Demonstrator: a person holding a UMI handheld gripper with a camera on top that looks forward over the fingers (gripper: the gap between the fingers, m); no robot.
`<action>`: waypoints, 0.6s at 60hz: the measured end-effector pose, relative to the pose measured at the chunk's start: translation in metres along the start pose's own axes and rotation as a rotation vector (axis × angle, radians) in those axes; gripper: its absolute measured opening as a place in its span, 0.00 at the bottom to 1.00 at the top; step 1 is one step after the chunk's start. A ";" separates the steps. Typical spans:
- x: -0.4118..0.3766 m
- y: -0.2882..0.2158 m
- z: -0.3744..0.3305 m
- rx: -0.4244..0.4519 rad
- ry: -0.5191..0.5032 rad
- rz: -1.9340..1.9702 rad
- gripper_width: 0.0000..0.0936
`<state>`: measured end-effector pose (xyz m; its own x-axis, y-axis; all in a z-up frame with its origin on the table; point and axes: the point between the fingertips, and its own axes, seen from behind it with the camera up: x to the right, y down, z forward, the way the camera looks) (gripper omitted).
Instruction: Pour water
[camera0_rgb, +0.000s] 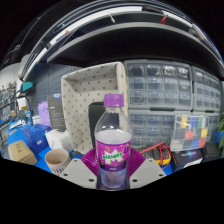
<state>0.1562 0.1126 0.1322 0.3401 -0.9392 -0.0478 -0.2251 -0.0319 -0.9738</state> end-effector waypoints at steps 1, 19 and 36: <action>-0.001 0.002 0.000 0.007 0.000 -0.007 0.35; -0.009 0.017 -0.001 0.053 0.018 -0.074 0.43; -0.011 0.031 -0.019 -0.016 0.027 -0.066 0.87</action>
<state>0.1281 0.1149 0.1070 0.3297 -0.9438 0.0228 -0.2176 -0.0995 -0.9709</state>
